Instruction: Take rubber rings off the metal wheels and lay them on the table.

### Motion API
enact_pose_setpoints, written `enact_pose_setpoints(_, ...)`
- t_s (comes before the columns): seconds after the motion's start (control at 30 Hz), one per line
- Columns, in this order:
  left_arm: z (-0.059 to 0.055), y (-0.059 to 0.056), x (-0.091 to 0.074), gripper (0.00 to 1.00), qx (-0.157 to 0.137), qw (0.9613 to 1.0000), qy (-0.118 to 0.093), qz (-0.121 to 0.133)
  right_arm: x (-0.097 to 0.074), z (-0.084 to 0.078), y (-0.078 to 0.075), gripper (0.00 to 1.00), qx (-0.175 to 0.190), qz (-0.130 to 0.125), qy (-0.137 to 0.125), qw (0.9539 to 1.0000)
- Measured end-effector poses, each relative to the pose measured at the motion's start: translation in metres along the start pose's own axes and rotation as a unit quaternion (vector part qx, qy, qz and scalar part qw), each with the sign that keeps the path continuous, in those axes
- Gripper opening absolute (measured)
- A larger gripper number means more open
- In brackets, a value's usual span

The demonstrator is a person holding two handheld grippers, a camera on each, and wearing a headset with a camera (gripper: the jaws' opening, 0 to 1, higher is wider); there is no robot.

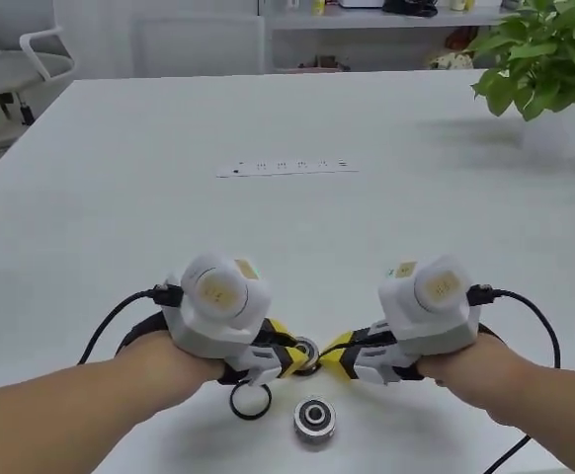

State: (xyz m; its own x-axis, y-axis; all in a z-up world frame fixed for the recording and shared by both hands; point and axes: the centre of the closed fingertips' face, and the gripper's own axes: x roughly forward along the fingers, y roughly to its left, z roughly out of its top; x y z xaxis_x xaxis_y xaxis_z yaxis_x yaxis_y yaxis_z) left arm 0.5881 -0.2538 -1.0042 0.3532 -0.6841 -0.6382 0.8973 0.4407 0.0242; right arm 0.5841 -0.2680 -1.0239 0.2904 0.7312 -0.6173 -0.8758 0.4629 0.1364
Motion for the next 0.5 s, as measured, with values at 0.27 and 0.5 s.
enact_pose_setpoints(0.27,-0.0005,-0.0010,-0.0003,0.13,0.003,1.0000,0.003,0.005,-0.0027,0.0024,0.0004,0.00,0.087,0.011,-0.023,0.9959)
enact_pose_setpoints(0.5,-0.0008,-0.0015,-0.0003,0.13,0.001,0.9999,0.004,0.011,-0.0082,0.0071,-0.0036,0.00,0.164,0.021,-0.058,0.9845)
